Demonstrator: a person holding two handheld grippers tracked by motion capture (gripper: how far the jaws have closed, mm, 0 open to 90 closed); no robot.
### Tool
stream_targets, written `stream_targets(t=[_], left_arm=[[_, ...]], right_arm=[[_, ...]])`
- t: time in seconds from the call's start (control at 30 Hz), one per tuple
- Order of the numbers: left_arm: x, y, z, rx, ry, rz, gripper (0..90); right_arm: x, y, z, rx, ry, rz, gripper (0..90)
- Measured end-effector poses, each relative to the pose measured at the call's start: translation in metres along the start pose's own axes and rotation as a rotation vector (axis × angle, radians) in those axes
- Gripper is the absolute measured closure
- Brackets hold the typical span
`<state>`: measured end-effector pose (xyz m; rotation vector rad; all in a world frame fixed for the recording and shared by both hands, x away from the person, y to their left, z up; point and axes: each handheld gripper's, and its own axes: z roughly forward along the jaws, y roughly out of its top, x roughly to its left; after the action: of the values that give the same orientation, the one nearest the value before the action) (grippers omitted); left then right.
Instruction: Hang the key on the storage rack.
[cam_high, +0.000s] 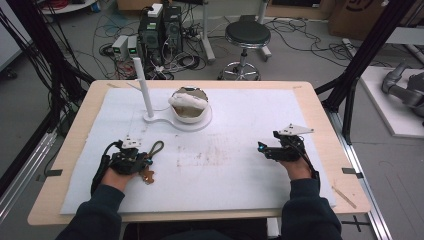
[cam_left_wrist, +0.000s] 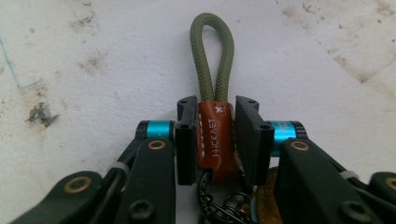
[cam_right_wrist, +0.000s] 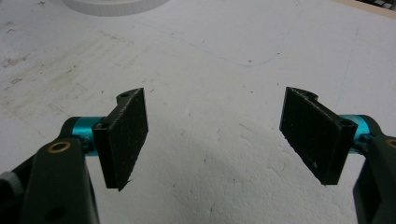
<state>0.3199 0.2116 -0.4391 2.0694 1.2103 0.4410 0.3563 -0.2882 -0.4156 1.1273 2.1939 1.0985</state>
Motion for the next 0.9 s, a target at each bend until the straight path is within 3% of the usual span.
stream_targets(t=[0.1, 0.27, 0.4, 0.7, 0.9], left_arm=[[0.006, 0.001, -0.004, -0.055, -0.007, -0.050, 72.2], [0.018, 0.003, -0.021, -0.224, -0.057, -0.125, 72.7], [0.023, 0.005, -0.031, -0.328, -0.081, -0.149, 72.8], [0.025, 0.017, -0.050, -0.496, -0.084, -0.146, 72.8], [0.024, 0.034, -0.064, -0.569, -0.089, -0.136, 72.9]], right_arm=[[0.000, 0.000, -0.001, -0.003, -0.002, 0.004, 24.0], [-0.001, 0.000, -0.002, -0.007, -0.005, 0.007, 24.0], [-0.002, 0.000, -0.003, -0.015, -0.005, 0.007, 24.0], [-0.004, 0.000, -0.005, -0.035, -0.014, 0.027, 24.0], [-0.004, 0.001, -0.006, -0.044, -0.011, 0.032, 24.1]])
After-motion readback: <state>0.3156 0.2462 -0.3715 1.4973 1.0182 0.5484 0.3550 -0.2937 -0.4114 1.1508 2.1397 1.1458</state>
